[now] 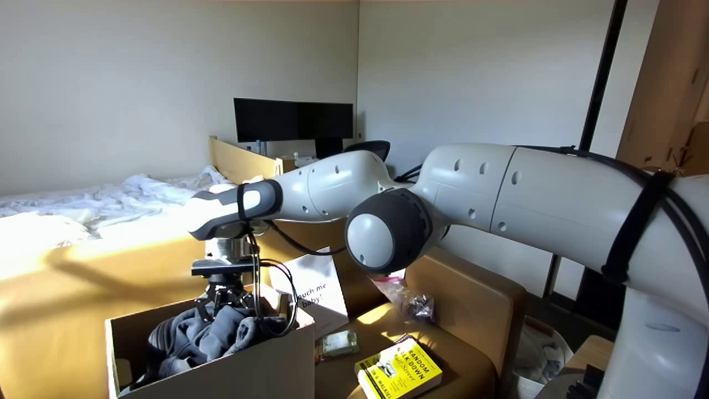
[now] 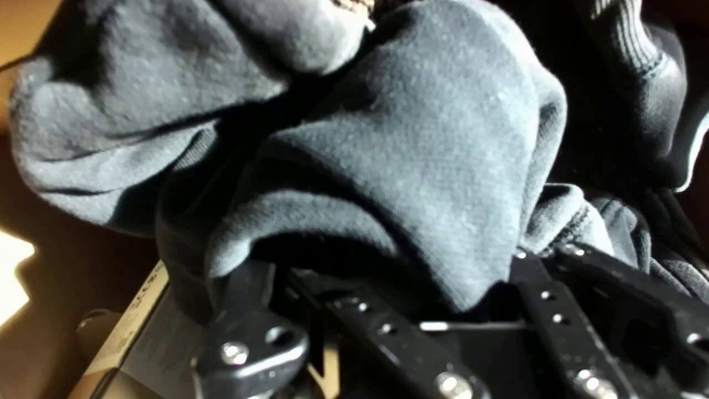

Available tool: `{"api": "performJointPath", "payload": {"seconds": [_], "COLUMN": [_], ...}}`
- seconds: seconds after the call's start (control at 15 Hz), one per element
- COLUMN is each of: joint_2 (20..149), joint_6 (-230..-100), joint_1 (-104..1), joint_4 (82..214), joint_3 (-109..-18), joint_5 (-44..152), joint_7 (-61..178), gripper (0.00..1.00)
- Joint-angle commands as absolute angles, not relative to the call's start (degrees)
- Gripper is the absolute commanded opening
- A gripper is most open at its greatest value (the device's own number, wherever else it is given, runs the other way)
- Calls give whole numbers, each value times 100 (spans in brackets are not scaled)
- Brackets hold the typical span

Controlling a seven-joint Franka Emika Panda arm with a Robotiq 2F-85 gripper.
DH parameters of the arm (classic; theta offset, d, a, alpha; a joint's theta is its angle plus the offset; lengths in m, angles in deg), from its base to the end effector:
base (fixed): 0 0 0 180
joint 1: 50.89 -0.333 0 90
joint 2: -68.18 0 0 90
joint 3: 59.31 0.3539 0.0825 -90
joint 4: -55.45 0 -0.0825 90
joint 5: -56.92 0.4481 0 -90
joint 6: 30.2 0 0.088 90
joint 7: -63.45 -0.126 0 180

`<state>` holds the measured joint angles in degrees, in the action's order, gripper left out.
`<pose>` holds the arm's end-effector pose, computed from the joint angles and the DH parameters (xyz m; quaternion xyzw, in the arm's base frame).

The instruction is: Put a book and hoodie from the couch into the box

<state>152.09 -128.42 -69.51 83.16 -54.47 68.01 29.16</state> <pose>0.8026 0.3255 0.0622 -0.9725 0.1495 0.1650 0.0679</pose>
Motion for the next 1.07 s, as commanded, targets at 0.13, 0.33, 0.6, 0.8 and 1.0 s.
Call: {"api": "performJointPath", "payload": {"seconds": [0.13, 0.33, 0.6, 0.8, 1.0], "joint_2": [15234, 14888, 14539, 14478, 13944], "joint_6": [-12419, -12129, -11093, -10056, -9556], "joint_1": [-6927, -6910, -6995, -7114, -7105], "joint_4": [7930, 8166, 8107, 7472, 7611], "joint_3": [-5338, -5331, -5333, -5490, -5682], "joint_5": [6793, 6849, 6757, 6482, 6226], "joint_7": [2763, 2906, 3218, 3075, 3002], "gripper": [45, 65, 91, 100, 100]}}
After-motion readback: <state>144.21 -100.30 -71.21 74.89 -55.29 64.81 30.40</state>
